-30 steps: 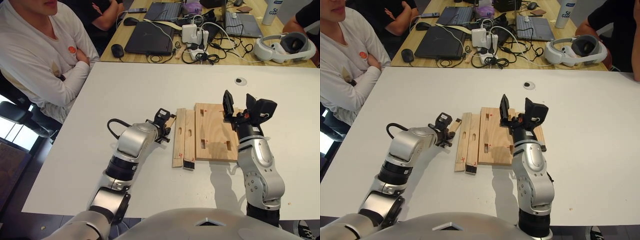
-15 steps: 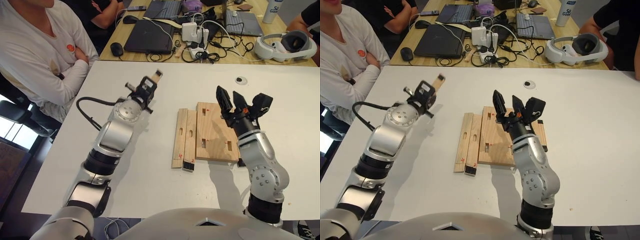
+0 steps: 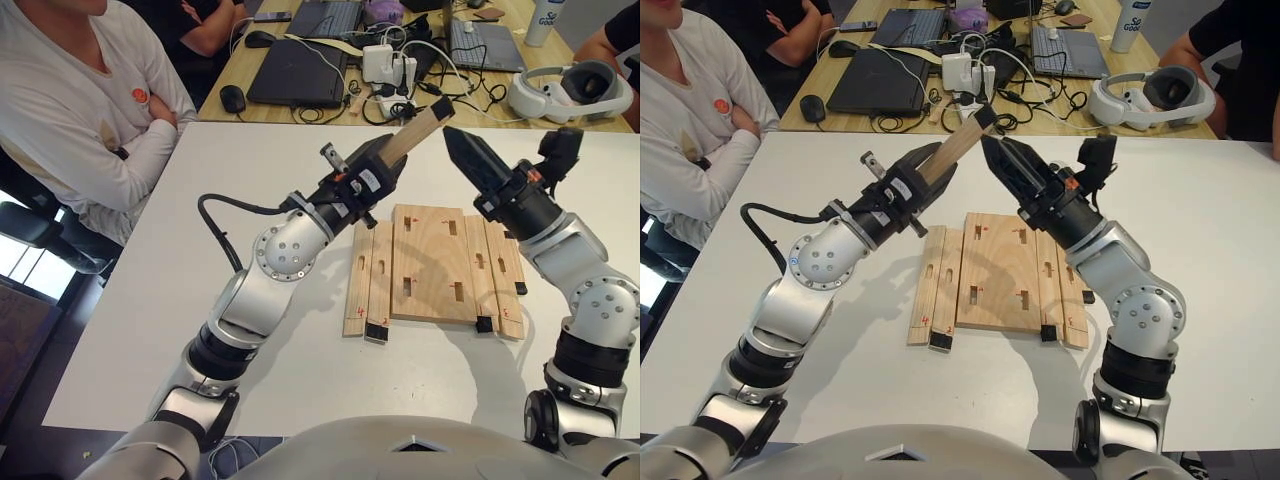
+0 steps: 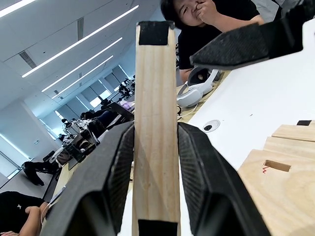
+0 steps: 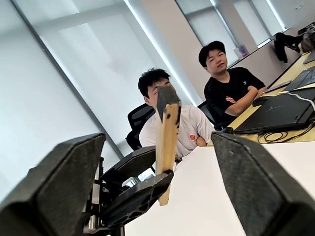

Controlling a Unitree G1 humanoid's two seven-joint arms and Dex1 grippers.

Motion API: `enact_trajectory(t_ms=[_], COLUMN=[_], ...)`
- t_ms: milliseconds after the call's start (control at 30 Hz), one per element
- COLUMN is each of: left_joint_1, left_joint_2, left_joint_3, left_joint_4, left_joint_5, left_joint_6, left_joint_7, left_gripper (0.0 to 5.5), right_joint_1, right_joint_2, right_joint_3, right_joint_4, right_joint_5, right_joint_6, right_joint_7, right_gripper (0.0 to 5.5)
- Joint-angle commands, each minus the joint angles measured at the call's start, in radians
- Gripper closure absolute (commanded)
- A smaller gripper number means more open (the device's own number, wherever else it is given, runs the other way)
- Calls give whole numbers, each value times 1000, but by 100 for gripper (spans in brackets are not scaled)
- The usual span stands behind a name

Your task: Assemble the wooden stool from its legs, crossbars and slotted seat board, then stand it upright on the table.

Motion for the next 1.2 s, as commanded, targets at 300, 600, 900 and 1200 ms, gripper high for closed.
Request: enact_trajectory(t_ms=[300,600,900,1200], left_joint_1=[15,49,49,83], left_joint_2=[-96,-112,-97,-56], left_joint_3=[-42,-43,-17,-29], left_joint_4=[-49,-30,-13,-32], left_joint_5=[87,137,149,170], left_joint_6=[3,-21,-34,-93], left_joint_7=[1,2,-12,-56], left_gripper=[419,419,419,281], right_joint_1=[-145,-218,-189,-167], right_joint_2=[-72,-114,-116,-55], right_joint_3=[69,33,15,26], right_joint_4=[136,202,184,157], right_joint_5=[-107,-100,-65,-121], right_joint_6=[-7,4,30,-13], right_joint_7=[141,209,256,168], right_gripper=[206,367,511,512])
